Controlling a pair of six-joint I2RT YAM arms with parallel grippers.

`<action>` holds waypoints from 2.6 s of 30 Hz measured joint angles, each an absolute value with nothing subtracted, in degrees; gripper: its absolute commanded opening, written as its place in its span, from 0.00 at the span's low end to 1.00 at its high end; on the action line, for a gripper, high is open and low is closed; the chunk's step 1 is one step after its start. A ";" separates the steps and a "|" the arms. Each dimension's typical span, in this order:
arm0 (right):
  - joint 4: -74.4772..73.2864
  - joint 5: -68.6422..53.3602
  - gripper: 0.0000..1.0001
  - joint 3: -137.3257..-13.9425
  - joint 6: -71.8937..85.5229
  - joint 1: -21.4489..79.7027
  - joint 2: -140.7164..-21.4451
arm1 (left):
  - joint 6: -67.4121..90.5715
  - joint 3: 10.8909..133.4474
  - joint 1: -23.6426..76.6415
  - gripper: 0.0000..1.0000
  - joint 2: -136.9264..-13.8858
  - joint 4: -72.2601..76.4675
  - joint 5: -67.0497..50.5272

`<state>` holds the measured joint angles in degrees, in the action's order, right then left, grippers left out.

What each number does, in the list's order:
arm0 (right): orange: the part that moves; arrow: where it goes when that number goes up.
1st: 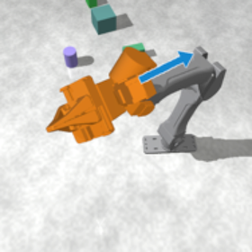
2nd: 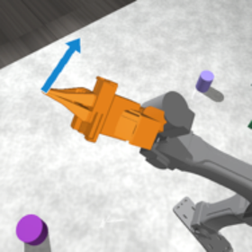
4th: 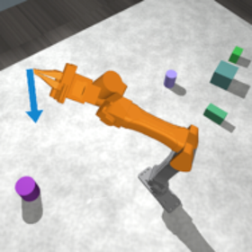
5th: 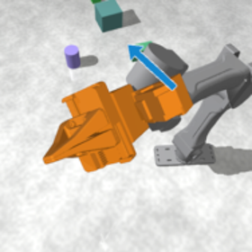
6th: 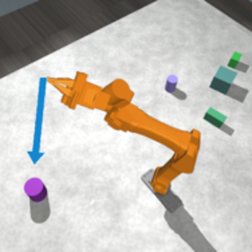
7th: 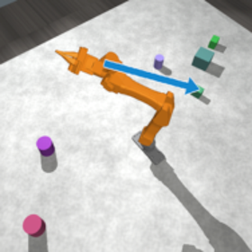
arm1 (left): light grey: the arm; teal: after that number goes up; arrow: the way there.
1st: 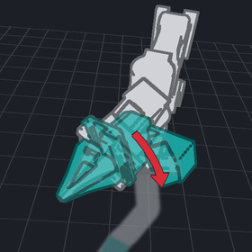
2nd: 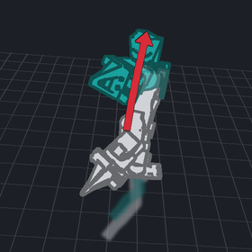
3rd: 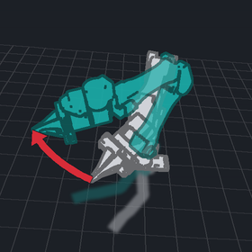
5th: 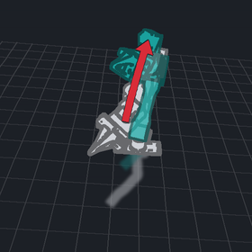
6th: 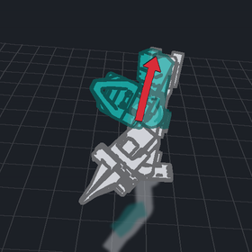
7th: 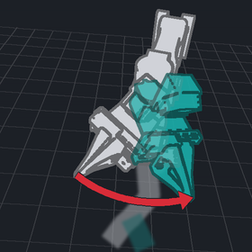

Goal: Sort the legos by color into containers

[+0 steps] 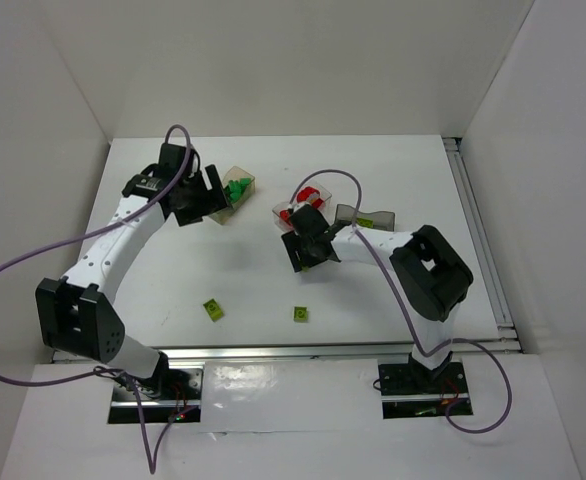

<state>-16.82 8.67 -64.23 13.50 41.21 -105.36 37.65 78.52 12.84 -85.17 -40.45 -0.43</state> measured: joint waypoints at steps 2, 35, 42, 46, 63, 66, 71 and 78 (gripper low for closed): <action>-16.69 8.40 0.61 -64.23 13.32 41.21 -105.69 | 37.65 78.52 12.80 0.89 -84.62 -40.36 -0.47; -14.22 18.35 0.87 -65.21 22.28 22.24 -97.76 | 42.41 53.23 14.59 1.00 -75.90 -42.46 3.09; -14.55 18.72 0.88 -64.75 22.15 26.09 -93.45 | 48.69 46.96 18.57 0.94 -74.02 -43.59 3.77; -15.55 16.93 0.90 -59.16 24.32 32.93 -84.97 | 51.46 45.01 20.34 0.91 -73.52 -43.55 4.10; -26.09 11.11 0.86 -50.24 41.95 59.22 -84.88 | 54.65 42.98 22.06 0.95 -73.63 -42.83 5.08; -26.02 10.83 0.79 -50.24 42.94 59.48 -86.89 | 54.68 42.98 22.06 0.95 -73.49 -42.92 5.72; -25.65 9.80 0.62 -50.22 44.05 60.07 -90.41 | 54.78 42.98 22.06 0.95 -72.10 -43.68 6.83; -25.58 12.21 0.30 -51.75 43.88 60.62 -92.36 | 55.68 43.07 22.06 0.96 -71.05 -44.27 7.73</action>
